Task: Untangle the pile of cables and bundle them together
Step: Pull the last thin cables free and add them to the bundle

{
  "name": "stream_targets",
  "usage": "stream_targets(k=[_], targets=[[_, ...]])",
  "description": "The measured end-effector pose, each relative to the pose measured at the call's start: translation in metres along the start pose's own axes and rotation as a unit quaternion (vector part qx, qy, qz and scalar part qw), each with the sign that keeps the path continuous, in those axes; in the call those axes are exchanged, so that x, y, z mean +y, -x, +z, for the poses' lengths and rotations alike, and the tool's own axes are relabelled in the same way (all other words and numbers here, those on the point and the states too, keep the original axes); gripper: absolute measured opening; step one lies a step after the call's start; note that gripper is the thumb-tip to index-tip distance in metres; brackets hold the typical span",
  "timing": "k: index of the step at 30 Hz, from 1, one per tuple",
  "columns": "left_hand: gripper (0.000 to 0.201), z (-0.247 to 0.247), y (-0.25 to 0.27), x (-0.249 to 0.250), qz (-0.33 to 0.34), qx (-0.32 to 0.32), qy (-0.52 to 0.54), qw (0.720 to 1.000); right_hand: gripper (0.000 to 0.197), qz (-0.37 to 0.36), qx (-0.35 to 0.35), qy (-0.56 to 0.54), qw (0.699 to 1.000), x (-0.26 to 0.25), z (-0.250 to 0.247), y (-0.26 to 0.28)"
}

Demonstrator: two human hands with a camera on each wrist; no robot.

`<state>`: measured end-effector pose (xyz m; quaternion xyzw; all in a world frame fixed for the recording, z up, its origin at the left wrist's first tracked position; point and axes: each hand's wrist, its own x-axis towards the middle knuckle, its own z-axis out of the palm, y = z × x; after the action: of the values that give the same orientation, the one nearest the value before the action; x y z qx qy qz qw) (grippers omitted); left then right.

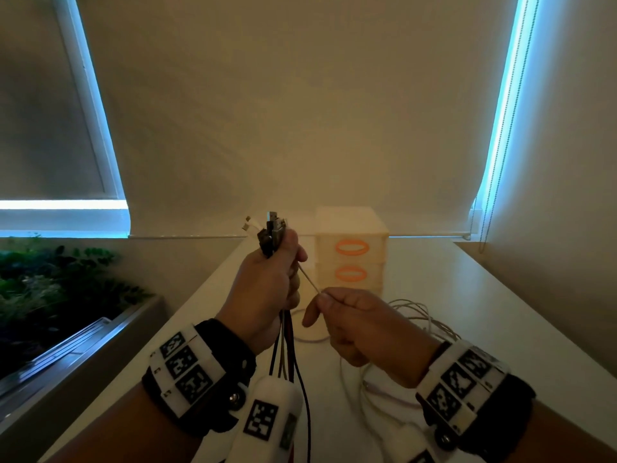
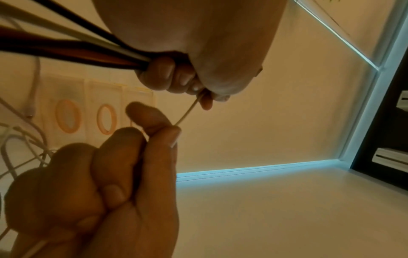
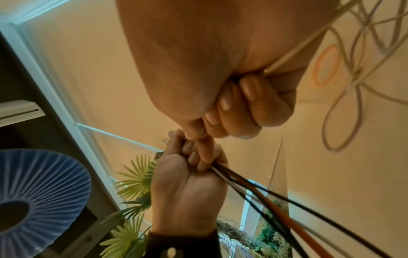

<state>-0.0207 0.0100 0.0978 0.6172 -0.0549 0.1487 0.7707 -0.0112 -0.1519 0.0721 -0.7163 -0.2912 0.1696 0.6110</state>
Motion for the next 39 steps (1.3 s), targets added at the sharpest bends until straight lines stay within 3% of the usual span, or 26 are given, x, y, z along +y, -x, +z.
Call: stream_targets(k=[6,13,18,26,30,34,39], targets=[[0.037,0.000,-0.007,0.011,-0.008,0.025,0.096,0.995,0.035,0.001,-0.018,0.001,1.000,-0.002,-0.002,0.007],[0.037,0.000,-0.006,0.015,-0.033,0.049,0.098,0.993,0.035,-0.003,0.015,0.076,0.997,0.016,-0.017,0.003],[0.039,-0.001,-0.008,0.018,-0.046,0.050,0.131,0.989,0.035,0.037,-0.025,0.040,0.998,0.028,-0.020,0.005],[0.045,-0.002,-0.004,0.024,-0.101,-0.022,0.251,0.962,0.036,0.065,-0.057,0.009,0.996,0.031,-0.031,0.006],[0.041,-0.008,-0.002,0.027,-0.144,-0.090,0.242,0.955,0.029,0.041,0.017,0.154,0.987,0.020,-0.048,-0.002],[0.043,-0.008,-0.001,0.024,-0.190,-0.159,0.185,0.951,0.026,0.004,0.107,0.288,0.952,-0.008,-0.071,-0.026],[0.047,-0.003,-0.001,0.020,-0.185,-0.210,0.122,0.952,0.024,-0.077,0.164,0.395,0.901,-0.060,-0.062,-0.040]])
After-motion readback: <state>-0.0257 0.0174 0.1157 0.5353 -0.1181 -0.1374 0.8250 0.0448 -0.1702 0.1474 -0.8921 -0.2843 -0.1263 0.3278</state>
